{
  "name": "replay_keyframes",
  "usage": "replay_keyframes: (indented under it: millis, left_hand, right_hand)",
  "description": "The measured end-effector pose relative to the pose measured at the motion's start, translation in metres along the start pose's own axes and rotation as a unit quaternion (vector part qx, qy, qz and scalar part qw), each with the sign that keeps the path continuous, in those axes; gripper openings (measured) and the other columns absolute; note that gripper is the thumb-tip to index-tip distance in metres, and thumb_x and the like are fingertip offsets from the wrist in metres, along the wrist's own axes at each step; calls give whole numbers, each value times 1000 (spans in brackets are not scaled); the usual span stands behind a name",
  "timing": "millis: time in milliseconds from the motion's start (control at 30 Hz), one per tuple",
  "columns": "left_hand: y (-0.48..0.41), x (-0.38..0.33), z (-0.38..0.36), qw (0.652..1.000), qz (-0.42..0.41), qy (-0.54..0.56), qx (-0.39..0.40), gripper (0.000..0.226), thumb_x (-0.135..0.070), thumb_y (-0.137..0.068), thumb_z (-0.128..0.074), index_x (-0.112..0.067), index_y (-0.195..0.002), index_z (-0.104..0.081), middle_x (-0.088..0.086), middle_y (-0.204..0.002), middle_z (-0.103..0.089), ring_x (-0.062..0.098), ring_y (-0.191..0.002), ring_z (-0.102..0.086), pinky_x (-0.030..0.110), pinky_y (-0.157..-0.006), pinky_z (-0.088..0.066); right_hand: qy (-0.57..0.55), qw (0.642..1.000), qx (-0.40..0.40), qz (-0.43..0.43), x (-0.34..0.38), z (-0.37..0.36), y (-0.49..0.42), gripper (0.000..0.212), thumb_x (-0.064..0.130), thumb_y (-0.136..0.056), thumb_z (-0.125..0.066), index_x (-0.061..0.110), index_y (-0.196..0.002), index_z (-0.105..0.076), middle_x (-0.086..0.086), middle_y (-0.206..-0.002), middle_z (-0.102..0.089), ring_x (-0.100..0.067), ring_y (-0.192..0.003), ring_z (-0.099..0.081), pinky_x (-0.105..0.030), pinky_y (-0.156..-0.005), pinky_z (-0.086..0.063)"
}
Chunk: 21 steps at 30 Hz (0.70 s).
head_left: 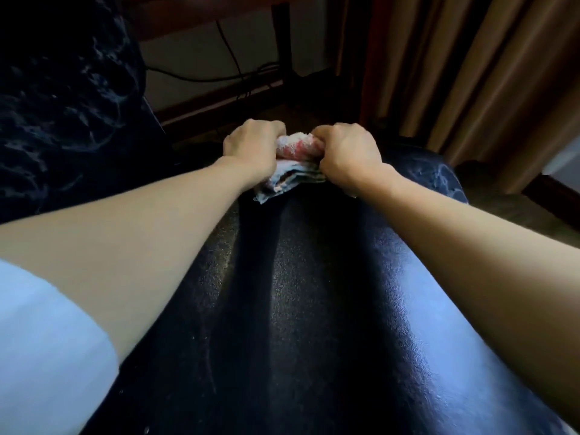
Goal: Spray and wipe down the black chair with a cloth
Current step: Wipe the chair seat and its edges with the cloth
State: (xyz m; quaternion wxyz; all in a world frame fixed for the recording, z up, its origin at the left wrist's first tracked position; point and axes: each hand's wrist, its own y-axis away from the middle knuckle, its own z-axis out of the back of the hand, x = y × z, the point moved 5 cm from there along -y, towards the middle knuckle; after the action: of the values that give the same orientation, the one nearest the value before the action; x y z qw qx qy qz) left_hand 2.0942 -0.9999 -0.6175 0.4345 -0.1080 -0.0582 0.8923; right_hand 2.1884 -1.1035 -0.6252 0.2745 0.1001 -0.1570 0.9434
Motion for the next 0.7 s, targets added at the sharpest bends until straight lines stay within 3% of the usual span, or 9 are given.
replay_keyframes:
  millis: [333,500,700]
  left_hand:
    - [94,-16,25,998,2,16,57,19,-4,-82,-50,-19,-90,-58,5,-98,-61,30,-96,-58,33,-71,-44]
    - [182,-33,43,996,-1,25,85,18,-9,-89,-46,-19,-97,-58,3,-103,-59,27,-98,-58,38,-77,-49]
    - [289,-55,62,991,16,29,130,19,-19,-90,-51,-25,-107,-55,-5,-111,-55,19,-101,-51,32,-80,-46]
  right_hand:
    - [-15,998,61,12,23,20,93,40,4,-82,-46,17,-117,-60,-9,-117,-57,-29,-109,-48,-36,-88,-46]
    - [-39,996,77,-6,39,34,183,35,5,-81,-44,22,-106,-60,-2,-114,-52,-24,-108,-43,-37,-80,-48]
    - [-56,994,92,-10,53,52,282,32,7,-72,-39,22,-93,-59,1,-100,-54,-25,-97,-48,-36,-63,-46]
